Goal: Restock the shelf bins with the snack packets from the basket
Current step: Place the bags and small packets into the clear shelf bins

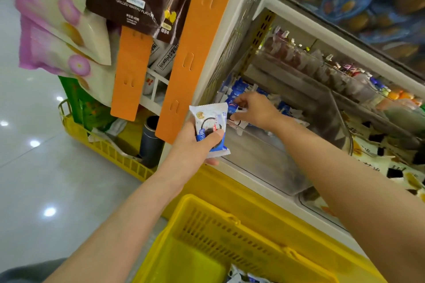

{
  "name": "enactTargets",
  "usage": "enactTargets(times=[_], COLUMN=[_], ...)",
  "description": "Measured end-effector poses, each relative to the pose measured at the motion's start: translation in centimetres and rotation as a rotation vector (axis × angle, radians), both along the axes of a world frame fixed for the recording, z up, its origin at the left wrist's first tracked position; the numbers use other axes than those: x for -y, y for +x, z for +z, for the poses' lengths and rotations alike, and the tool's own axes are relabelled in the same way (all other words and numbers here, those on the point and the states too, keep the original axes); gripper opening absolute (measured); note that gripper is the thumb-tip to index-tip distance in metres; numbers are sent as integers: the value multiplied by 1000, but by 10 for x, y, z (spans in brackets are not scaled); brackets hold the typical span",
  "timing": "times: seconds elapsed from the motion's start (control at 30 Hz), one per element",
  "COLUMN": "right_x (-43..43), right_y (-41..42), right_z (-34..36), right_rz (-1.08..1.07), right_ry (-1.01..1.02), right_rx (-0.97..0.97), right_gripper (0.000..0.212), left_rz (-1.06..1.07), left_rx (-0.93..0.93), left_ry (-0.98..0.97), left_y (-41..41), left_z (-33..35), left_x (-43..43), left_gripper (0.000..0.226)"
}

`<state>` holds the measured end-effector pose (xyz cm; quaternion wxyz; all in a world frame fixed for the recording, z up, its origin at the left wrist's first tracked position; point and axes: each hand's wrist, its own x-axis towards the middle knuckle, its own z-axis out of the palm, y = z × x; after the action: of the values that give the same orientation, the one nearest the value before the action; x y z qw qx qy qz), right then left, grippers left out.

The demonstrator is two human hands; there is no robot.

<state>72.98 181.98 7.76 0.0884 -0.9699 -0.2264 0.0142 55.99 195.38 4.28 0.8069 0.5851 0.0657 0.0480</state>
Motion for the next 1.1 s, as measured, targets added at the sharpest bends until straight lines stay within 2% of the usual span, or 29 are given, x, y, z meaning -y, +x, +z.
enactTargets(times=[0.13,0.23,0.33,0.43,0.5,0.57,0.67,0.77,0.83,0.9,1.0,1.1], right_x=[6,10,15,26,34,41,51,61,65,67,65,66], right_y=[-19,-56,-105,-140,-152,-159,-166,-173,-178,-182,-185,-182], right_z=[11,21,26,25,26,33,40,39,40,42,46,53], right_rz=[-31,-54,-19,42,43,4,-54,-60,-50,-18,52,84], right_ry=[90,346,539,432,348,351,403,376,360,369,346,347], right_rx=[42,226,223,40,-20,-23,-67,-165,-151,-101,-96,-90], right_gripper=[45,30,27,31,34,32,17,25,40,53,40,36], left_rz=[-99,-152,-211,-353,-395,-311,-162,-92,-47,-30,-69,-37], left_rx=[-12,1,21,20,1,-8,32,110,158,210,316,385], left_ry=[8,65,88,154,247,312,308,218,249,360,426,451], left_y=[-6,-12,-17,-23,-27,-28,-27,-29,-30,-32,-36,-35], left_z=[-1,-1,0,1,0,-1,2,8,12,16,22,28], left_x=[2,3,3,8,14,18,17,16,19,24,37,45], left_gripper=[37,41,44,32,32,31,27,25,24,24,24,26])
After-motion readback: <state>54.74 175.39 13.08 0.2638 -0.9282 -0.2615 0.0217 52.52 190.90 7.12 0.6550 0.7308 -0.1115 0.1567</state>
